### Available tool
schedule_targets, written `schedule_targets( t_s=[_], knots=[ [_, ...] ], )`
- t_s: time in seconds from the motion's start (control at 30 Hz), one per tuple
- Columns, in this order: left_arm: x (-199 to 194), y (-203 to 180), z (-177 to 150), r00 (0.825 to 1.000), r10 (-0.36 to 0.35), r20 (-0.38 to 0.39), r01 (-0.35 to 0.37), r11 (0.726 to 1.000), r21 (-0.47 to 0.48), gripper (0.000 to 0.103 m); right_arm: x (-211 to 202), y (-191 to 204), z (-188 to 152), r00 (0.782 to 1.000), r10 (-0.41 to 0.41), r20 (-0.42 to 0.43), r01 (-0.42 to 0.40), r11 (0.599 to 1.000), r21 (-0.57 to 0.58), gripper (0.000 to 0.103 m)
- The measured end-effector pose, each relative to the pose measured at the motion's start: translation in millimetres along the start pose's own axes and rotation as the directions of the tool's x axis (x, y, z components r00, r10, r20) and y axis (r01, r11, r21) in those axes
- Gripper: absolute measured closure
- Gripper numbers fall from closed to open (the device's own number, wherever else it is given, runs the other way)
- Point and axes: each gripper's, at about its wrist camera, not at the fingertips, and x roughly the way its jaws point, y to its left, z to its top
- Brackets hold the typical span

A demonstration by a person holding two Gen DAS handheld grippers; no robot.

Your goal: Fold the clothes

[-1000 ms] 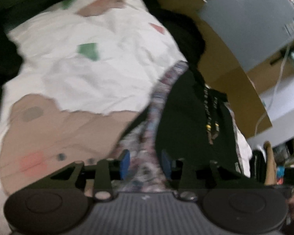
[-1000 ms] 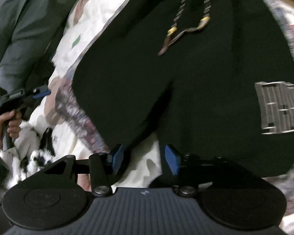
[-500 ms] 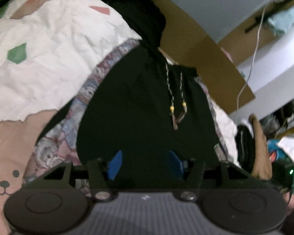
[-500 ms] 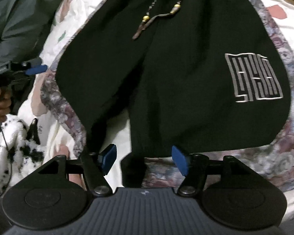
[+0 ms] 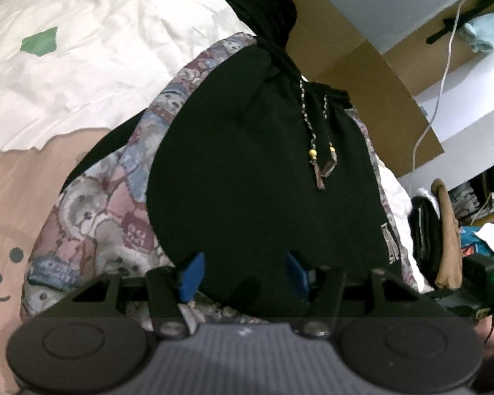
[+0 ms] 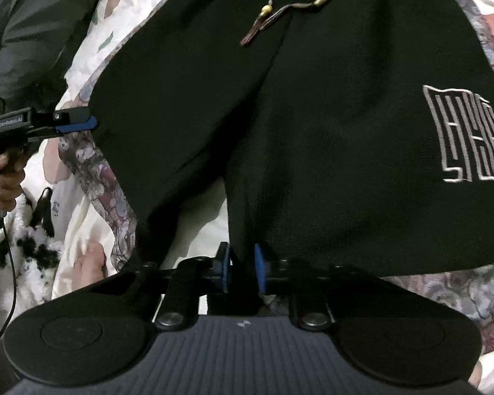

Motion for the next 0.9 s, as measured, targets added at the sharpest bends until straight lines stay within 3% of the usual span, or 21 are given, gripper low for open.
schedule_targets(
  t_s=[0.23, 0.37, 0.67, 0.9],
  knots=[
    [-7.2, 14.3, -9.9, 1.000, 0.008, 0.013, -0.007, 0.999, -0.043, 0.044, 6.2, 15.5, 0.7, 1.000, -0.005, -0.024, 0.004, 0.999, -0.046, 0.087],
    [-8.5, 19.5, -13.9, 1.000, -0.009, 0.016, 0.010, 0.996, -0.086, 0.045, 1.5, 14.7, 2.0, 1.000, 0.007, -0.028, -0.008, 1.000, -0.018, 0.084],
    [-6.6, 2.5, -13.2, 0.997, -0.074, 0.006, 0.074, 0.995, -0.074, 0.045, -19.2, 17.4, 1.3, 1.000, 0.008, 0.001, -0.008, 1.000, 0.009, 0.059],
    [-6.5, -14.8, -12.1, 0.994, -0.112, 0.009, 0.113, 0.992, -0.055, 0.045, -35.1, 18.0, -1.6, 1.000, 0.001, 0.028, -0.001, 1.000, 0.014, 0.048]
  ],
)
